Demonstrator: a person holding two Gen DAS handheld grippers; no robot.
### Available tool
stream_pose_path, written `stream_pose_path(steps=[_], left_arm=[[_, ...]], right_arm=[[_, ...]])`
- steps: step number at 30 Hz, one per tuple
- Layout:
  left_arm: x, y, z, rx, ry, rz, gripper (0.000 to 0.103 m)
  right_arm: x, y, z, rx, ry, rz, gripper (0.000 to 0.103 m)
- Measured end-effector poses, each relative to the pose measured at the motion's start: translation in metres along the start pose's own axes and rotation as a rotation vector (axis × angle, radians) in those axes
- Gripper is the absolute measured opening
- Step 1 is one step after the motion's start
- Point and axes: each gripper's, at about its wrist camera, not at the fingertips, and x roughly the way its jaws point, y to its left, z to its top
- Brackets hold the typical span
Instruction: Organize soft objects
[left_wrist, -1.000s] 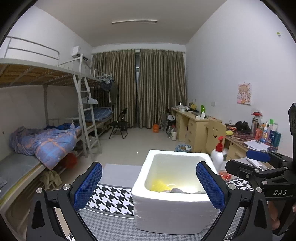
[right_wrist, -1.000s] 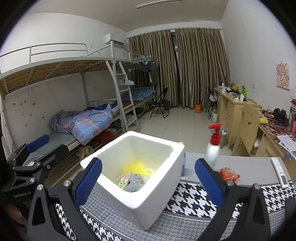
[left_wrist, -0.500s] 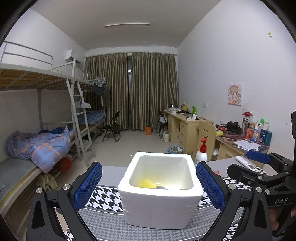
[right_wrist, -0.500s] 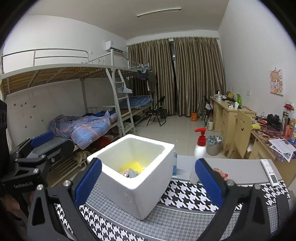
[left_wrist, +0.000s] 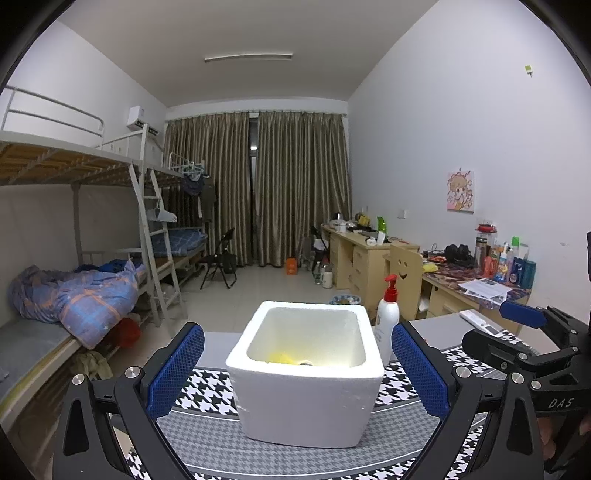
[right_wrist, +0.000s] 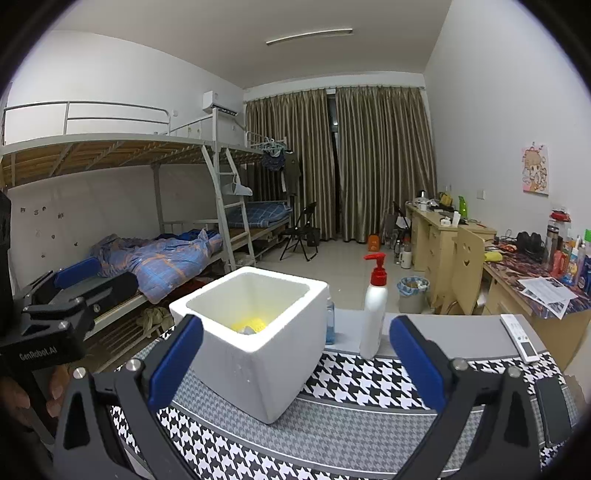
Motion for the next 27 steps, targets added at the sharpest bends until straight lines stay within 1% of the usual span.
stream_pose_path(steps=[5,9,12,17,21,24,27], left_arm=[[-0.008,-0.003,-0.007,-0.002,-0.028,-0.014,0.102],[-0.011,-0.008,-0.014,0.003,-0.036,-0.011,0.102],[-0.013,-0.010,-0.018,0.001,-0.038,-0.023,0.102],[-0.018,-0.014,-0.027,0.014,-0.055,-0.020,0.102],[-0.018,-0.014,-0.029,0.002,-0.054,-0.037,0.102],[-0.016,-0.014,-0.034,0.004,-0.046,-0.032,0.102],[-0.014,-0.014,-0.039,-0.006,-0.034,-0.029,0.102]], right_arm=[[-0.009,-0.001,-0.010,0.011,-0.016,0.008,0.102],[-0.015,0.006,-0.021,-0.027,-0.042,-0.035,0.102],[-0.017,0.007,-0.026,-0.041,-0.048,-0.043,0.102],[-0.020,0.004,-0.033,-0.029,-0.052,-0.053,0.102],[-0.023,0.004,-0.038,-0.034,-0.053,-0.070,0.102],[-0.024,0.004,-0.043,-0.032,-0.042,-0.088,0.102],[-0.024,0.002,-0.047,-0.025,-0.034,-0.087,0.102]])
